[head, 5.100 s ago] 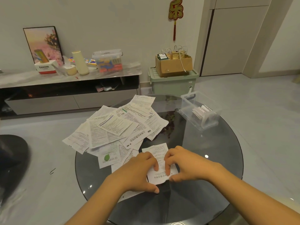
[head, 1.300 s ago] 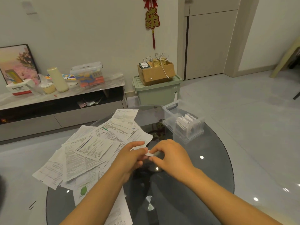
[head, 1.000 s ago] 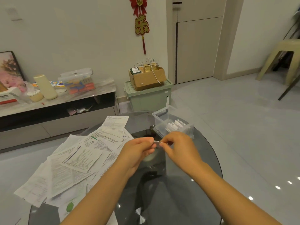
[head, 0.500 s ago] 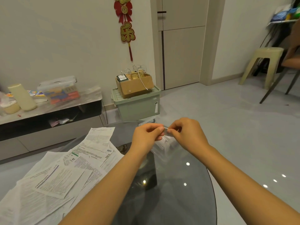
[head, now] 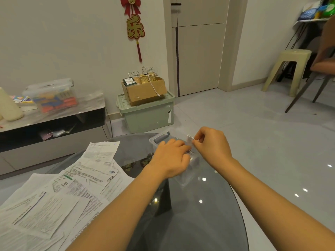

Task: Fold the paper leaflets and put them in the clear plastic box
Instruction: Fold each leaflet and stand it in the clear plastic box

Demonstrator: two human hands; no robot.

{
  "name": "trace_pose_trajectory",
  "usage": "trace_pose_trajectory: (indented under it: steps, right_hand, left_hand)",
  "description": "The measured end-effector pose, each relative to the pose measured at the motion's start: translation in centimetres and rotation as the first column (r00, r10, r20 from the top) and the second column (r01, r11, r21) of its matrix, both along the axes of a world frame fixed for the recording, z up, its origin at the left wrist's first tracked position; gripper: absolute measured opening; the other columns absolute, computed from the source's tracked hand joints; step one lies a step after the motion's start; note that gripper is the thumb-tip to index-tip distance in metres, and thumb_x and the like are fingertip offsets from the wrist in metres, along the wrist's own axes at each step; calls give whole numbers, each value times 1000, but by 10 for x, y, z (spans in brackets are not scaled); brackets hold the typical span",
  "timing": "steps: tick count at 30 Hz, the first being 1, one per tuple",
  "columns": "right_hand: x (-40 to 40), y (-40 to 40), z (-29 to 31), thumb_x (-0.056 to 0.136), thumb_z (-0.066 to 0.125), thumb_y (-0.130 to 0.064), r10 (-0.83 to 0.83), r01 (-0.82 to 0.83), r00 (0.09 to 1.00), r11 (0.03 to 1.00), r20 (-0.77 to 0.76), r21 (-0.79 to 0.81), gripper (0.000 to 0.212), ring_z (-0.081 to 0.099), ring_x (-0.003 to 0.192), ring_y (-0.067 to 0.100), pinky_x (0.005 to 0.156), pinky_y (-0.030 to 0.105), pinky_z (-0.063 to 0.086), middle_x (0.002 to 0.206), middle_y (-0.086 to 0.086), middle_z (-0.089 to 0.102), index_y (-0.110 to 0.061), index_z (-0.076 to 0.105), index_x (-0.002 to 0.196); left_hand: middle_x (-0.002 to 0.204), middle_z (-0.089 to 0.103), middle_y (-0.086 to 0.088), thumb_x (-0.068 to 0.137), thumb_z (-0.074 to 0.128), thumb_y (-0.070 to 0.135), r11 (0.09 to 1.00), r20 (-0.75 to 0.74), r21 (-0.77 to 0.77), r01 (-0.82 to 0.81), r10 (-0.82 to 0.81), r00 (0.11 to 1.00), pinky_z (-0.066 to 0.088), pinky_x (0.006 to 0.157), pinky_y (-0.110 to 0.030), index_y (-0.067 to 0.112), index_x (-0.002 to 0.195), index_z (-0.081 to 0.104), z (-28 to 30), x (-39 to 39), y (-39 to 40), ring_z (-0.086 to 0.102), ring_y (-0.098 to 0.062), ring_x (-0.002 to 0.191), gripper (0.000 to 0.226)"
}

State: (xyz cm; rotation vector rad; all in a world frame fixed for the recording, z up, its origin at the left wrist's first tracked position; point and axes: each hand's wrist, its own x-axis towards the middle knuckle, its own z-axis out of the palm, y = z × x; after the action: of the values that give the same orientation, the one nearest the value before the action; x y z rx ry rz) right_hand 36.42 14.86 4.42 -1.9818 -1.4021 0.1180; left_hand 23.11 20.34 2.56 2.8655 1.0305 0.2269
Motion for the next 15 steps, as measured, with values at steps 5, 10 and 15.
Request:
trace_pose_trajectory:
  steps: [5,10,15]
  right_hand:
    - [1,6,-2,84,60,-15,-26,32,996,997,89,-72,7,58,77,21,67,31,49,86,3,65,-10,65,85]
    - [-1,12,-6,83,59,-12,-17,38,985,993,172,-115,7,52,73,19,62,28,44,90,4,61,-11,66,81]
    - [-5,15,3,87,59,-22,6,91,924,968,382,-234,11,57,87,22,64,27,37,96,2,59,-16,68,90]
  left_hand:
    - [124,45,0,78,10,38,1000,-60,-24,-13,11,998,27,92,-35,28,131,52,4,5,3,38,-15,114,69]
    - [120,43,-3,89,15,38,998,-102,-59,-29,23,994,27,96,-39,23,126,53,6,8,7,38,-18,113,55]
    - [110,44,-1,79,13,39,999,-11,-28,-27,26,1000,28,90,-35,18,110,61,0,4,5,40,-17,104,61]
